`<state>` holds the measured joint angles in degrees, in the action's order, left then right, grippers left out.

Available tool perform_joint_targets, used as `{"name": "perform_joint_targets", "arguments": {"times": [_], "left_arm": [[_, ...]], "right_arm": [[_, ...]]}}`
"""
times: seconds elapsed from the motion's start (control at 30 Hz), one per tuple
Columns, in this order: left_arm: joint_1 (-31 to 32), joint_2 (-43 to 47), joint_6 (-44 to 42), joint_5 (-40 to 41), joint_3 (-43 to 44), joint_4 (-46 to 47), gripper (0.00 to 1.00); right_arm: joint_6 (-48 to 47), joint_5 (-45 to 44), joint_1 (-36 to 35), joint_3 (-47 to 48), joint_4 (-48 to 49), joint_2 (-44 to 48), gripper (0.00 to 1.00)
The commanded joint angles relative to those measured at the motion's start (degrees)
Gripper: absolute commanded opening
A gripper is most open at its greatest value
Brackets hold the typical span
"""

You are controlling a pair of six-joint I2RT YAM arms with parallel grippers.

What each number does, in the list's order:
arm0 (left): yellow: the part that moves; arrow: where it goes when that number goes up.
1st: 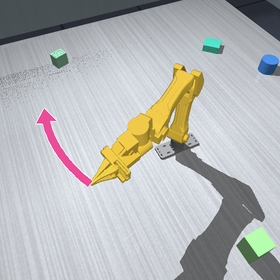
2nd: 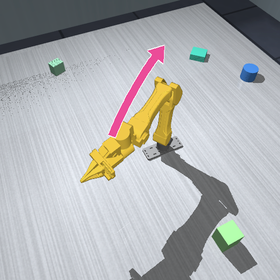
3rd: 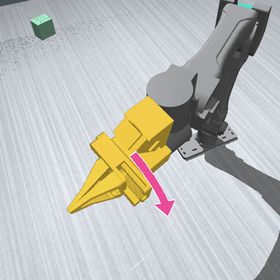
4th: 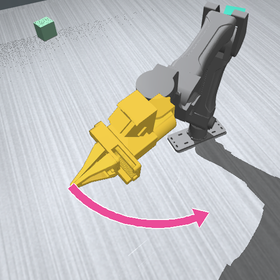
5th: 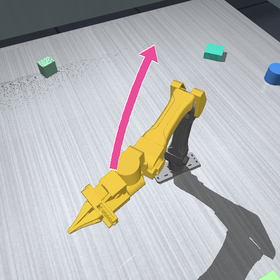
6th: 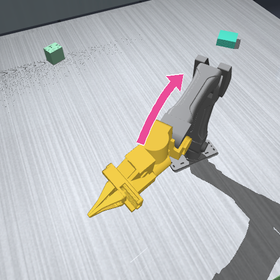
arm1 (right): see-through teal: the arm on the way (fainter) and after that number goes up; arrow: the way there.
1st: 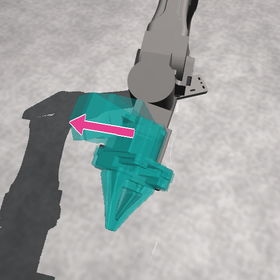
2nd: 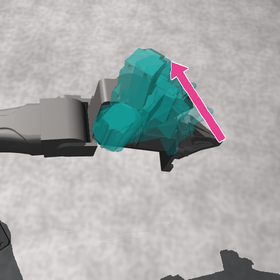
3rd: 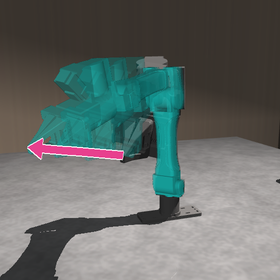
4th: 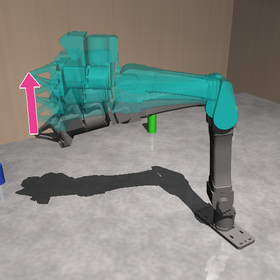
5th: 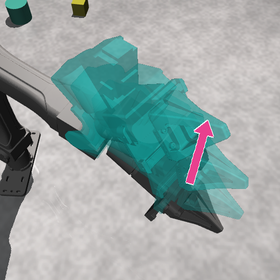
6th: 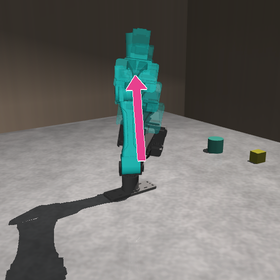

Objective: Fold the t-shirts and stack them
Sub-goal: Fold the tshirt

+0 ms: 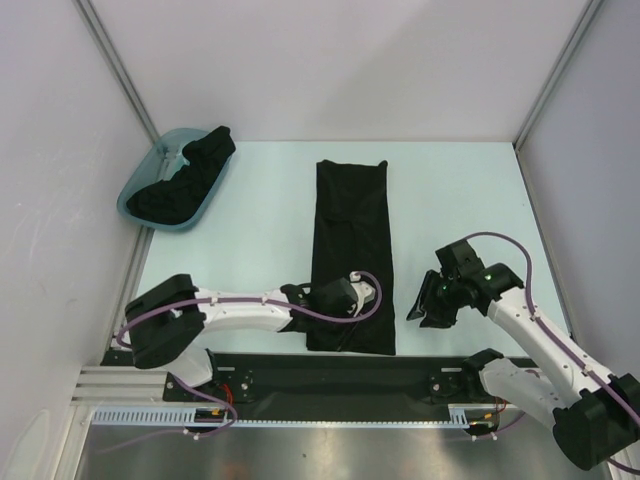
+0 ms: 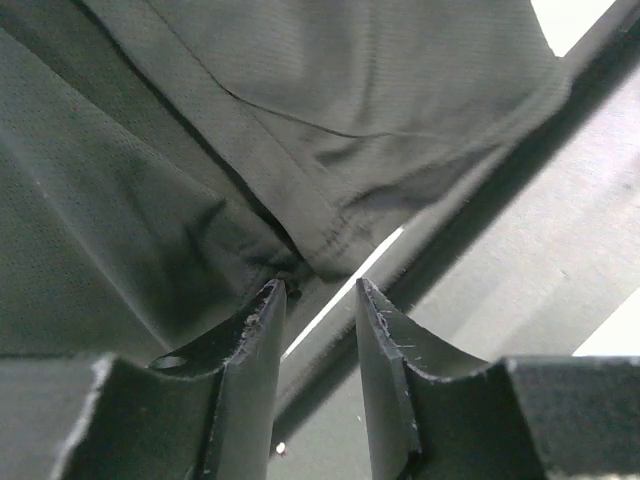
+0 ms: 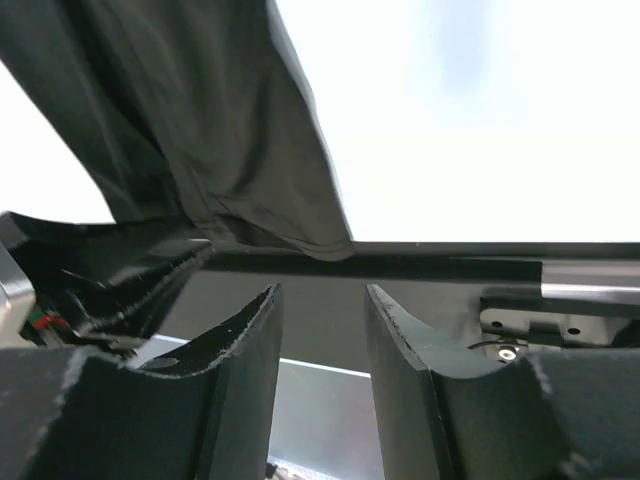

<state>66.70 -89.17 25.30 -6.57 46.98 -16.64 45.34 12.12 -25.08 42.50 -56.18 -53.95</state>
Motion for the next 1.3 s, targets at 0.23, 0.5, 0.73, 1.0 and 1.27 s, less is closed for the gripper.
{"name": "perform_joint_targets", "arguments": {"times": [0.23, 0.5, 0.73, 1.0, 1.27], "left_arm": [[0.54, -3.12, -2.89, 4.72, 2.76, 1.17, 0.26], [2.82, -1.81, -2.19, 4.28, 2.85, 1.18, 0.02], [3.44, 1.71, -2.89, 3.41, 1.98, -0.93, 0.0], [2.83, 6.36, -4.11, 8.66, 3.55, -6.29, 0.49], [-6.22, 19.19, -7.37, -1.93, 5.84, -6.73, 0.82]], "right_arm": [[-1.66, 3.35, 0.56, -1.02, 0.55, -0.36, 0.41], [-2.45, 4.67, 0.47, -1.37, 3.36, -3.78, 0.4], [-3.77, 6.16, 0.56, -1.63, 7.57, -9.06, 0.39], [-5.79, 5.99, 0.82, 0.91, 10.83, -15.56, 0.4], [-9.3, 6.25, 3.37, 5.57, 11.01, -21.19, 0.45]]}}
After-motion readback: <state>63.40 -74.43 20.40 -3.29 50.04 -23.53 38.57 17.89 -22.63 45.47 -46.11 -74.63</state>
